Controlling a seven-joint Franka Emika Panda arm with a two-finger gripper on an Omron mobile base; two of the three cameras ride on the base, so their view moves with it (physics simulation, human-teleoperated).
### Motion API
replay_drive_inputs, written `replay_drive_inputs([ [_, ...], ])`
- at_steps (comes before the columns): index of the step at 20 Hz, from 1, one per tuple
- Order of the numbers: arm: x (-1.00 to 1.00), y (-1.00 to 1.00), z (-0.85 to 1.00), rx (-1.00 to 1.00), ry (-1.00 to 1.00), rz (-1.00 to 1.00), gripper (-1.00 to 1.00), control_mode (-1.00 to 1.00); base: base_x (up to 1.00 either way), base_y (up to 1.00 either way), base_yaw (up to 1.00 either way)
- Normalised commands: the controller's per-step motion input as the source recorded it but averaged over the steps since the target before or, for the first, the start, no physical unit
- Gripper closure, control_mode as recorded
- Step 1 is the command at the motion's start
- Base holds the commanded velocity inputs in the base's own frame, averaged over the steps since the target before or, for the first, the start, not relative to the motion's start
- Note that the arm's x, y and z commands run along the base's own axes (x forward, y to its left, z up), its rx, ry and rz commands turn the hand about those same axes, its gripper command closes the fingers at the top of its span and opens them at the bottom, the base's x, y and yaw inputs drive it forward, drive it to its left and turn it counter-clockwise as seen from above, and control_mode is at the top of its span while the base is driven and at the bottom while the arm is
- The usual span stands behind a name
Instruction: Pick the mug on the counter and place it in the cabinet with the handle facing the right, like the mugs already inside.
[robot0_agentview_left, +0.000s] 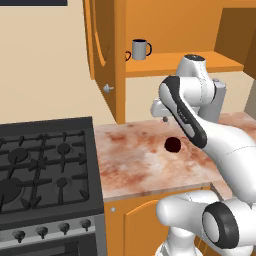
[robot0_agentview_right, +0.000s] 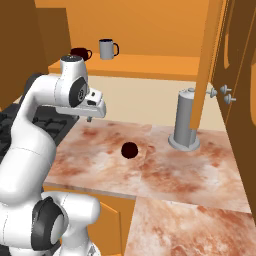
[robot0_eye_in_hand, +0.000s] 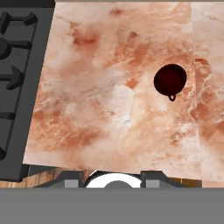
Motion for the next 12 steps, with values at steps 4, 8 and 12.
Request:
replay_drive_inputs([
  [4,-0.03,-0.05,-0.09,0.0,0.0,0.0,-1.0,-1.0,0.0,0.0,0.0],
  [8,0.0,-0.1,-0.27,0.0,0.0,-0.01,-1.0,-1.0,0.0,0.0,0.0],
  [12,0.0,-0.17,-0.25,0.0,0.0,0.0,-1.0,-1.0,0.0,0.0,0.0],
])
